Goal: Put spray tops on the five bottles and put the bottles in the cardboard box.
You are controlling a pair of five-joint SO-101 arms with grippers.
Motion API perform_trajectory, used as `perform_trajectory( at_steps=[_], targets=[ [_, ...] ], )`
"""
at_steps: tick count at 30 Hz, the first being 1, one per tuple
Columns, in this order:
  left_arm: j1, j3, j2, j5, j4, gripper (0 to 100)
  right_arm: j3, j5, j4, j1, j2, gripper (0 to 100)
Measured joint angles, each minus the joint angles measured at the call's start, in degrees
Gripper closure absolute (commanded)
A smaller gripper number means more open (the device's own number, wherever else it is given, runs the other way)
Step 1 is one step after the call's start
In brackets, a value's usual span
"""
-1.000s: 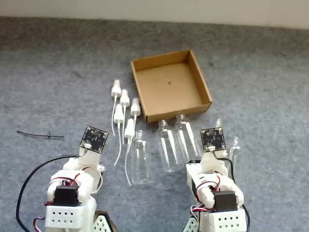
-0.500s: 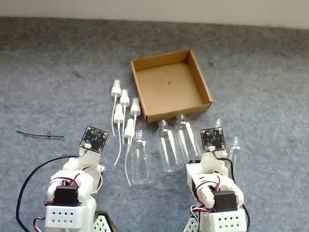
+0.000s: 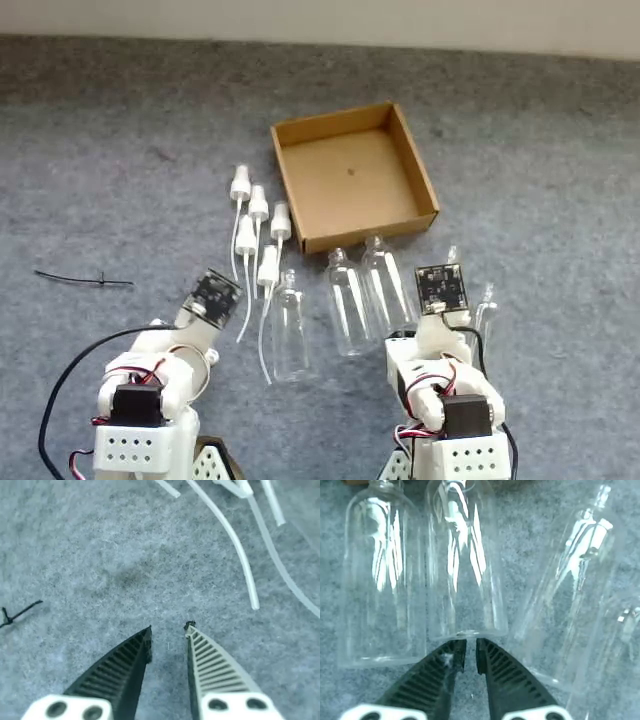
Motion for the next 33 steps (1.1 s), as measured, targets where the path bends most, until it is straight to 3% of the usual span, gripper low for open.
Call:
perform_trajectory(
  at_steps=[6,13,19,24,28,33],
  targets=[
    [0.00,0.00,-0.53,-10.02,-0.35,89,0.00,1.41,-0.18,0.00,0.00,97.5],
    [0.00,0.00,-0.62,-10.64,-0.35,89,0.00,22.77,-5.71,0.09,0.00,97.5],
    [0.00,0.00,-0.62,-10.64,-0.35,89,-0.35,22.68,-5.80,1.67,0.00,97.4],
    [0.00,0.00,-0.62,-10.64,-0.35,89,-10.11,22.68,-1.41,1.85,1.49,97.4],
    [0.00,0.00,-0.62,-10.64,-0.35,89,-22.24,22.51,0.18,2.20,12.40,95.2],
    [0.00,0.00,-0.62,-10.64,-0.35,89,-39.91,21.54,4.48,2.02,34.37,81.7]
  ],
)
